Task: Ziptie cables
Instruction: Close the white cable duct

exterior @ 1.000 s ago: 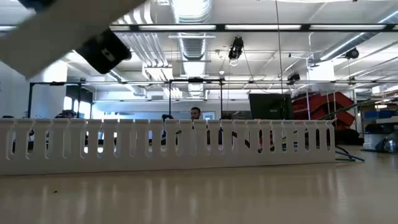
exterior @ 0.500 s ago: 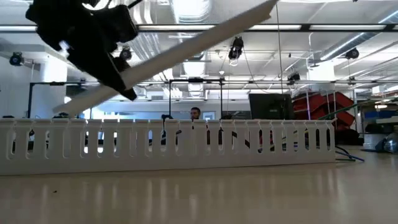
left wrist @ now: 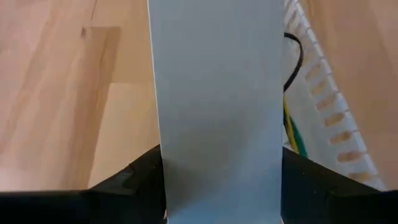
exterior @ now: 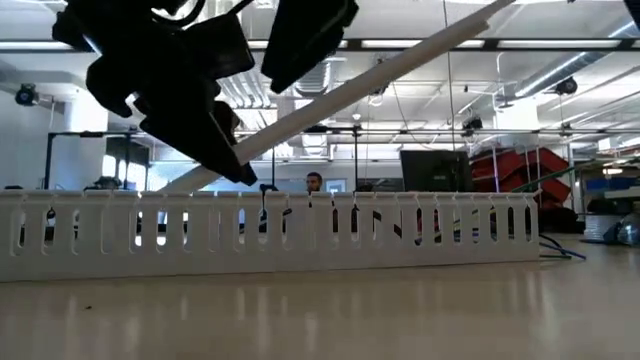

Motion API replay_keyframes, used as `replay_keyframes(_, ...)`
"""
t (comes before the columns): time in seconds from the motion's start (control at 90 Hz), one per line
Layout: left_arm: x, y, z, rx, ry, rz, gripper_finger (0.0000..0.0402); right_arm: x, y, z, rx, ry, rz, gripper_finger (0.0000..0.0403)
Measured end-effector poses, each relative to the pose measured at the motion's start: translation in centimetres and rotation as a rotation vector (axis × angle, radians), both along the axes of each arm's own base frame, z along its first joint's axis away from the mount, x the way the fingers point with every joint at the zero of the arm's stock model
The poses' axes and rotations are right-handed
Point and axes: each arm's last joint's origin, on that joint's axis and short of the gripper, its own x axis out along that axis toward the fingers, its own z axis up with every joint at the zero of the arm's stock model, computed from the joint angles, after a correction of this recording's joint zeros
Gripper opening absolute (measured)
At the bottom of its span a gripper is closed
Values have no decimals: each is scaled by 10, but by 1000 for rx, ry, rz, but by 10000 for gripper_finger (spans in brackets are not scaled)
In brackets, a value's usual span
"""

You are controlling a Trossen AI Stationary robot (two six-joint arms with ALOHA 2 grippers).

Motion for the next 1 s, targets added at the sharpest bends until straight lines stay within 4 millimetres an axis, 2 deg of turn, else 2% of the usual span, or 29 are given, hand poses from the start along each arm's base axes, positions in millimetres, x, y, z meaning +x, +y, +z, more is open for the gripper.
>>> replay_keyframes(0.2, -6, -6, 4, 14, -1, -11, 212, 9, -6, -27, 51, 68, 10, 348)
replay_keyframes(0.533, -14, -21, 7, 41, -21, -42, 212, 14, -6, -32, 39, 46, 9, 341)
replay_keyframes(0.811, -20, -32, 10, 106, -50, -54, 212, 13, -2, -32, 51, 48, 13, 299)
replay_keyframes(1.0, -21, -33, 10, 108, -50, -53, 216, 13, -2, -32, 54, 48, 14, 242)
